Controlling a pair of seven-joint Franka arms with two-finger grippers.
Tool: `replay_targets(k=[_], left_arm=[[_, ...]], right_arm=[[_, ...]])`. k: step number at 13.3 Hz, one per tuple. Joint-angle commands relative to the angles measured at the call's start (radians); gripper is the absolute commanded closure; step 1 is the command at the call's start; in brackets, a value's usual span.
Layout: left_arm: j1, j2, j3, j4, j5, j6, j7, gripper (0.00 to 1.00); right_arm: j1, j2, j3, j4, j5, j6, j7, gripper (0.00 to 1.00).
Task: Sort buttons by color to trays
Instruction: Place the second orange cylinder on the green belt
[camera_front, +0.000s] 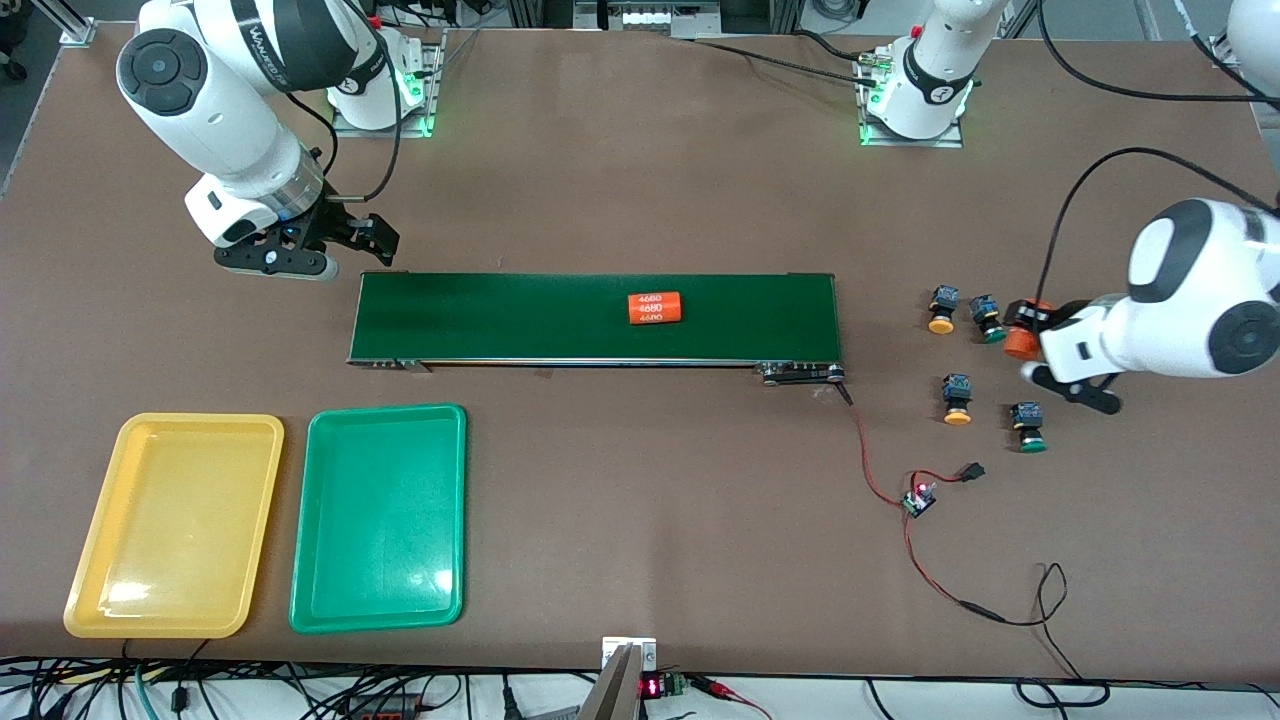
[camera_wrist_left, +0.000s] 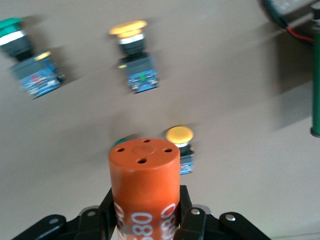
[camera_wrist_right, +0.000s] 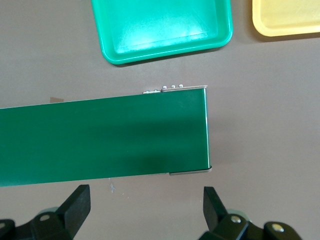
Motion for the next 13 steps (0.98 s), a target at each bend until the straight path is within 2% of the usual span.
replay_targets(k=[1, 3, 5, 8, 9, 11, 13], left_arm=[[-0.128, 0.019, -0.016, 0.011, 0.003, -0.027, 0.050, 0.81], [-0.231, 0.017, -0.038, 0.022, 0.004, -0.013, 0.052, 0.83], [-0.326, 0.023, -0.061, 0.017, 0.009, 0.054, 0.052, 0.84], [-0.482, 0.036, -0.053, 0.013, 0.021, 0.145, 0.044, 0.84], [-0.499, 0.043, -0.052, 0.010, 0.034, 0.171, 0.052, 0.84], [-0.559, 0.081, -0.052, 0.009, 0.108, 0.185, 0.055, 0.83], [-0.619, 0.109, -0.052, 0.006, 0.233, 0.185, 0.058, 0.85]], right_arm=[[-0.006, 0.001, 0.000, 0.016, 0.016, -0.020, -0.013, 0.00], [-0.004, 0.002, 0.000, 0.016, 0.016, -0.017, -0.011, 0.00], [-0.004, 0.004, 0.002, 0.016, 0.017, -0.015, -0.011, 0.00], [0.001, 0.007, 0.003, 0.016, 0.017, -0.005, -0.008, 0.00], [0.002, 0.008, 0.003, 0.016, 0.017, -0.002, -0.007, 0.00], [0.013, 0.011, 0.008, 0.015, 0.019, 0.000, 0.001, 0.00], [0.025, 0.021, 0.011, 0.015, 0.036, 0.024, 0.001, 0.00]])
